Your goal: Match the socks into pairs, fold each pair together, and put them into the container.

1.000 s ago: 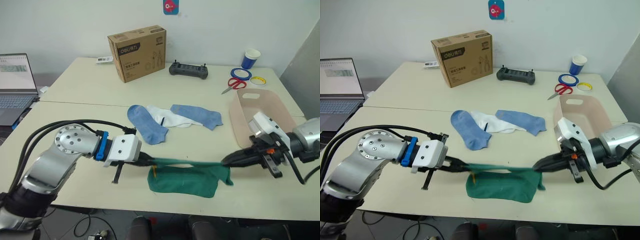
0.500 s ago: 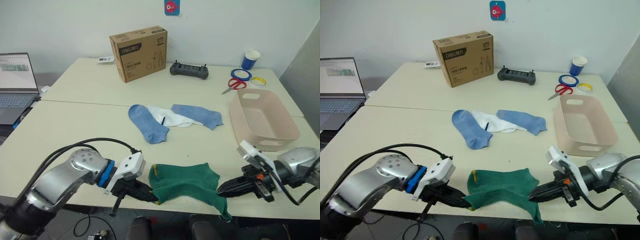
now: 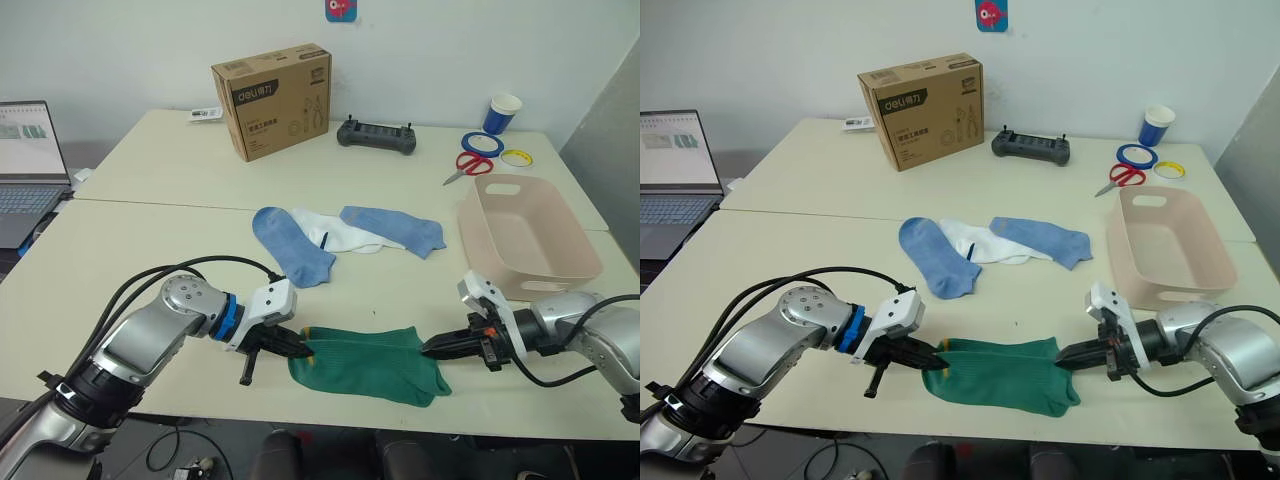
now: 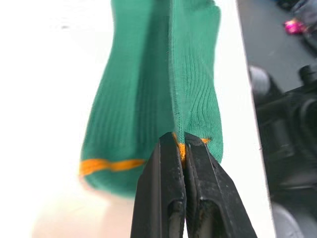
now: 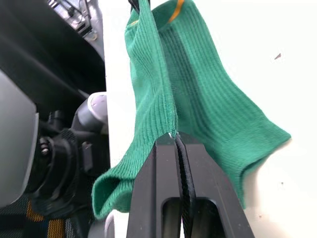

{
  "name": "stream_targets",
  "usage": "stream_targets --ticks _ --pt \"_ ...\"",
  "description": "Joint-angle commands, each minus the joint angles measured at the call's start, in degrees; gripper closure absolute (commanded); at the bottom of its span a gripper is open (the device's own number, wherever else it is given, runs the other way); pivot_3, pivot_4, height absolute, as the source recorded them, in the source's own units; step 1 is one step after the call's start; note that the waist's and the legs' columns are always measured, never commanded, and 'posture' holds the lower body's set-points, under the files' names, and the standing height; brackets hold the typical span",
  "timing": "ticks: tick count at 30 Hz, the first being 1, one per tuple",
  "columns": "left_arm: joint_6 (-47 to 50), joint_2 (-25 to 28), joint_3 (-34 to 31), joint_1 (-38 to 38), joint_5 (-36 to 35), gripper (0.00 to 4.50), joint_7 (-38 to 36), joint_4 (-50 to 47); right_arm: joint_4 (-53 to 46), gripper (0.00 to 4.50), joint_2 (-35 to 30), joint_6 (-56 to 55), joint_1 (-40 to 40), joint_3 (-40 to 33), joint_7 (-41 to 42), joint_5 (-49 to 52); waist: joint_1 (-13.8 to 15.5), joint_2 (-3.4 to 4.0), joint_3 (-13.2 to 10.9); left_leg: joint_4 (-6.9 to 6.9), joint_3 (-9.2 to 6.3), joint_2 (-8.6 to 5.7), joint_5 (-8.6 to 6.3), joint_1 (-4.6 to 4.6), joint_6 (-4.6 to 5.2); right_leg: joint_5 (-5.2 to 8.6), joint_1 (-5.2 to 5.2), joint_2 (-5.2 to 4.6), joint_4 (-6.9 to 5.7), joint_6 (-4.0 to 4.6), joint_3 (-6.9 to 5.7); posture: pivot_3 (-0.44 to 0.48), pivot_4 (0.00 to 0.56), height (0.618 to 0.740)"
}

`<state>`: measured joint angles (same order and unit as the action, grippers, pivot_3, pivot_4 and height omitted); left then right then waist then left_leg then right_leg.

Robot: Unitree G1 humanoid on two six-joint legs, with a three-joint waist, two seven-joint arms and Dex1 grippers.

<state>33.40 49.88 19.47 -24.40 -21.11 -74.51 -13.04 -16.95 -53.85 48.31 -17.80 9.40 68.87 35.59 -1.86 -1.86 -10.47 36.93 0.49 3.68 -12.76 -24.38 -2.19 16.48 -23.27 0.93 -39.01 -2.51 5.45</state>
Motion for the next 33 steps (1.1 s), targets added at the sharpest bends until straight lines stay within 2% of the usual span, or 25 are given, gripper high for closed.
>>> stream_targets --ticks 1,5,14,25,33 --pt "3.0 -1.7 0.0 -2.8 -0.2 4.48 0.5 -0.3 0.8 4.50 1.4 -1.4 -2.1 -0.2 -2.1 -2.1 0.0 0.00 0.0 0.02 0.01 -0.01 0.00 0.00 0.00 -0.03 0.00 -0.01 0.00 -0.05 0.01 0.000 0.150 0.740" --pt "2.2 -2.2 1.5 -4.2 2.9 4.48 0.7 1.7 1.7 4.50 2.6 -2.6 -2.4 0.4 -3.8 -4.9 0.0 0.01 0.0 0.03 0.01 -0.01 0.00 0.00 0.00 -0.06 0.02 -0.01 -0.01 -0.09 0.01 0.000 0.150 0.740" --pt "4.2 -3.8 2.5 -5.4 5.1 4.48 1.8 3.4 2.3 4.50 4.2 -3.7 -2.5 1.0 -5.1 -8.2 0.0 0.01 0.0 0.04 -0.01 -0.02 0.01 0.00 0.00 -0.06 0.02 0.00 -0.04 -0.09 0.01 0.000 0.150 0.740" --pt "10.5 -4.4 1.4 -7.5 3.2 4.48 0.8 2.8 3.8 4.50 5.7 -4.5 -3.6 2.0 -5.3 -10.4 0.0 0.01 0.0 0.05 -0.02 -0.02 0.01 0.00 0.00 -0.07 0.03 0.00 -0.07 -0.10 0.00 0.000 0.150 0.740" --pt "9.6 -5.7 3.0 -8.8 5.6 4.48 2.0 5.5 5.9 4.50 7.2 -5.9 -4.0 2.5 -7.0 -12.9 0.0 0.02 0.0 0.06 -0.02 -0.02 0.01 0.00 0.00 -0.08 0.03 0.00 -0.09 -0.09 0.00 0.000 0.150 0.740"
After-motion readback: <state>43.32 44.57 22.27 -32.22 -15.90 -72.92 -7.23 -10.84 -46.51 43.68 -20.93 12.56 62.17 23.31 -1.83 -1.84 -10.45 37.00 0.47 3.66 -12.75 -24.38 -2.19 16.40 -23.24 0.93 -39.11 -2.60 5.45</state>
